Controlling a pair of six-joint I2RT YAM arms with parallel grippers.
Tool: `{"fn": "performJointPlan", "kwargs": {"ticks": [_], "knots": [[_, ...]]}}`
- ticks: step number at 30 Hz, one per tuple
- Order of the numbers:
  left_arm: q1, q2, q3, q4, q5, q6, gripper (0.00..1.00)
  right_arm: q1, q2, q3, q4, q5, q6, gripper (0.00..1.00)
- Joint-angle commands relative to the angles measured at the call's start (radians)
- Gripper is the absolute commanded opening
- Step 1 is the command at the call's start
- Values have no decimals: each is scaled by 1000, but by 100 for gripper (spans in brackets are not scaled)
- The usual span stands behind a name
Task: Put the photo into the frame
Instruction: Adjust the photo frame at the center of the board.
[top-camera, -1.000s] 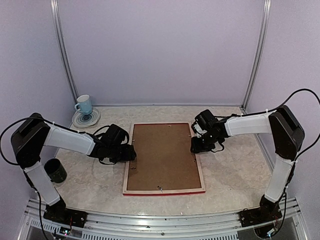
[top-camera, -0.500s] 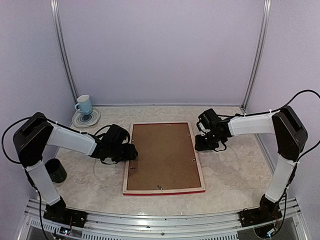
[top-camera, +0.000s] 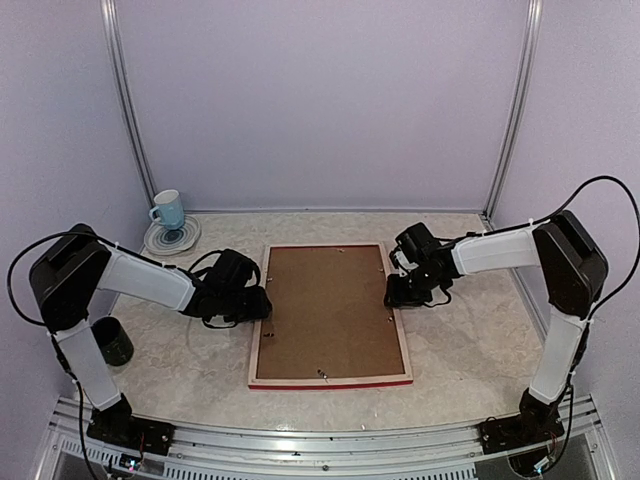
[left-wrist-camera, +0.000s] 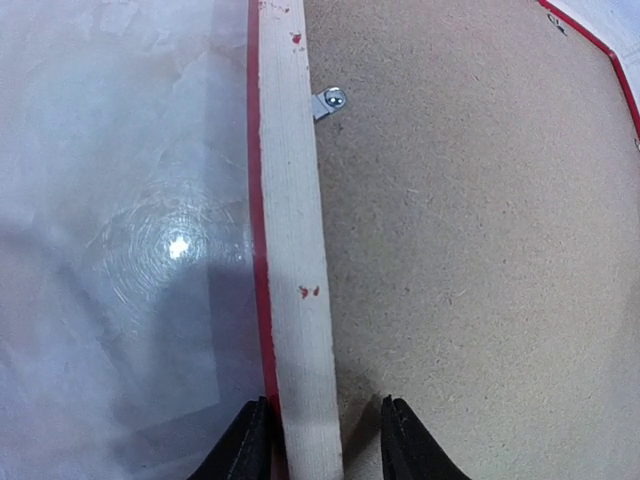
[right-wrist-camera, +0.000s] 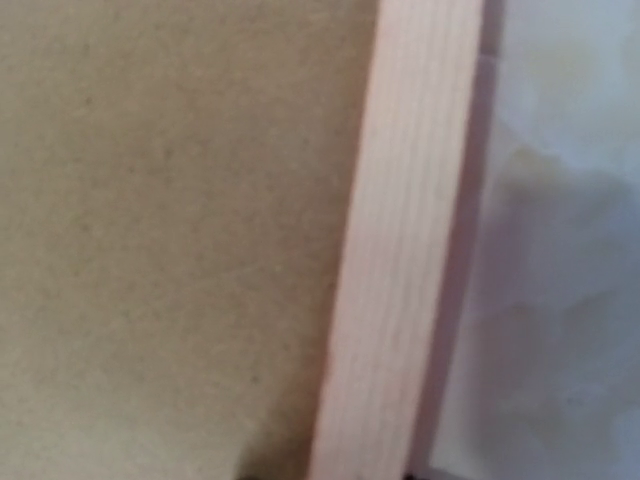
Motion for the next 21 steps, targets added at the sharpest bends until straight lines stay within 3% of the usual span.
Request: {"fn": "performJointPlan", "kwargs": {"ticks": [1, 5, 12, 21], "knots": [[1, 39, 3, 2, 22, -3, 32, -4, 37, 24, 27, -25, 6, 32], [13, 52, 22, 11, 28, 5, 22, -4, 65, 48, 31, -24, 7, 28], [47, 86, 79, 22, 30, 32, 21, -16, 100, 103, 30, -13, 5, 24], [78, 136, 146, 19, 58, 56, 25, -43, 129, 177, 1, -6, -22, 28]]}}
